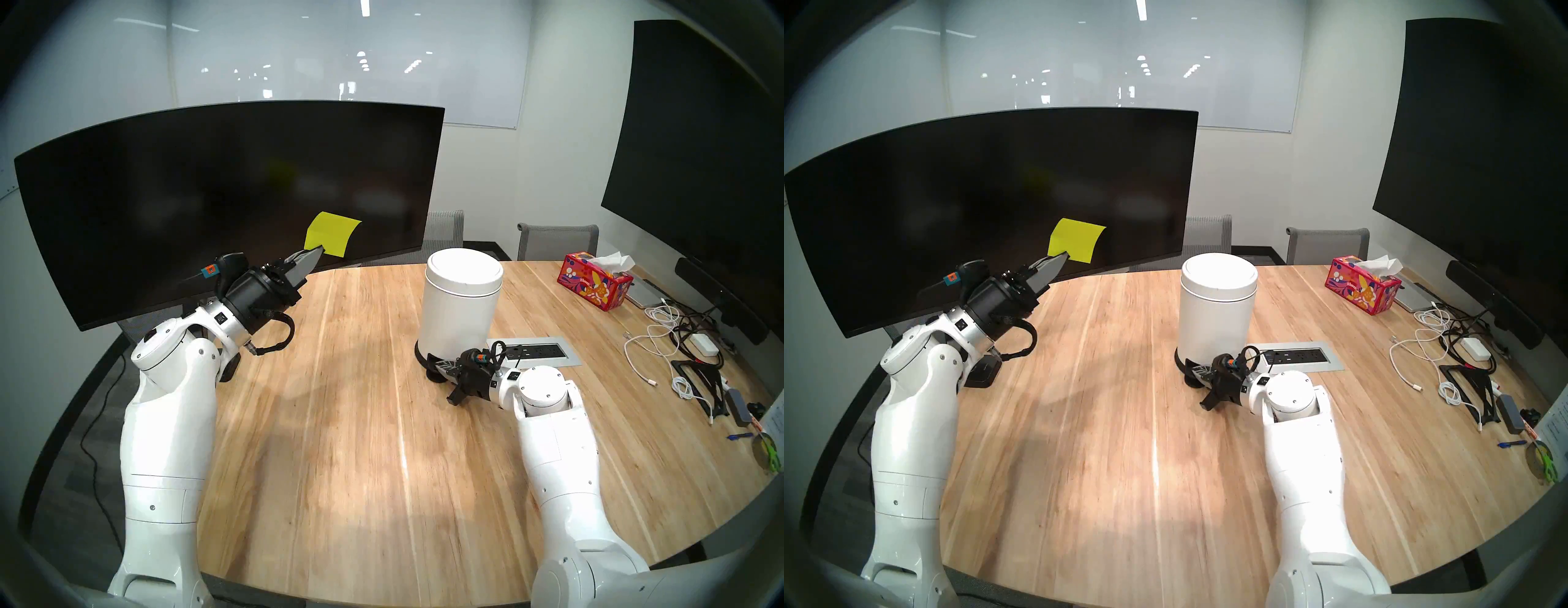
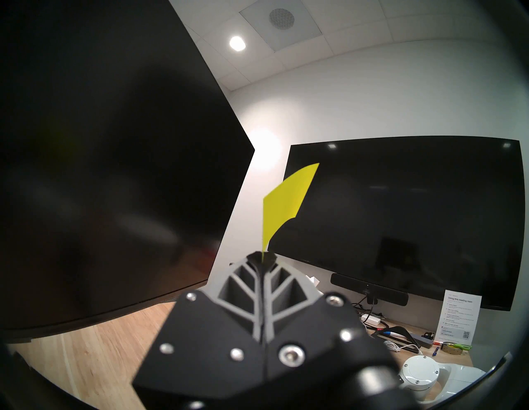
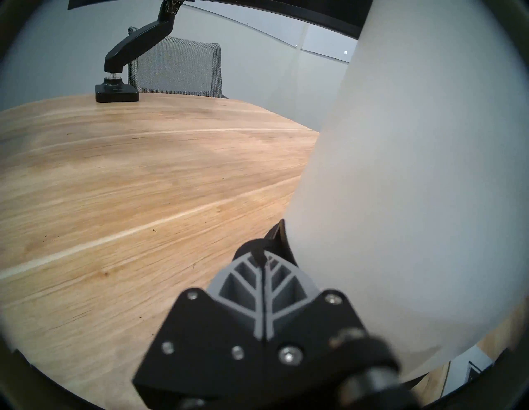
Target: Peel the sticky note off the monitor, open the trash can lid and drop the sticker into the trash can
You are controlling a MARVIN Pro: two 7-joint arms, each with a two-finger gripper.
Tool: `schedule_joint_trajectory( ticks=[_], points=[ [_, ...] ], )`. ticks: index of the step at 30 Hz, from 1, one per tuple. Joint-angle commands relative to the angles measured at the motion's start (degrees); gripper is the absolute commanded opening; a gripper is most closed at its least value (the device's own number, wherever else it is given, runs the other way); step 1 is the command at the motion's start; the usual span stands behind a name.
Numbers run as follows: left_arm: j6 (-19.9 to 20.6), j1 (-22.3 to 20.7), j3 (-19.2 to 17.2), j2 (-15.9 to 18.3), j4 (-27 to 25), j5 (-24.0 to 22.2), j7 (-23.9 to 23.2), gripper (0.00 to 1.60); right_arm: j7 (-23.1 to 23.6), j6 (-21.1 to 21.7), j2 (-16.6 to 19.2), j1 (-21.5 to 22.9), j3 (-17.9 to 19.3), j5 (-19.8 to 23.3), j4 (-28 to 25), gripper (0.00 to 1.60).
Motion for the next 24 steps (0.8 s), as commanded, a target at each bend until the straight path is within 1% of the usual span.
schedule_joint_trajectory(
  ticks=[1, 9, 16, 24],
  points=[
    [0.0, -0.6, -0.1, 0.0, -1.1, -0.1, 0.1, 0.0, -0.8, 0.1, -0.1, 1.2, 0.0, -0.2, 0.6, 0.0],
    [0.0, -0.6, -0.1, 0.0, -1.1, -0.1, 0.1, 0.0, -1.9, -0.2, -0.1, 2.0, -0.2, -0.8, 2.9, 0.0],
    [0.0, -0.6, -0.1, 0.0, -1.1, -0.1, 0.1, 0.0, -2.1, 0.6, 0.1, 2.2, -0.9, -2.6, 3.3, 0.0],
    [0.0, -0.6, -0.1, 0.0, -1.1, -0.1, 0.1, 0.0, -2.2, 0.9, 0.1, 2.3, -0.9, -3.1, 3.4, 0.0]
  ],
)
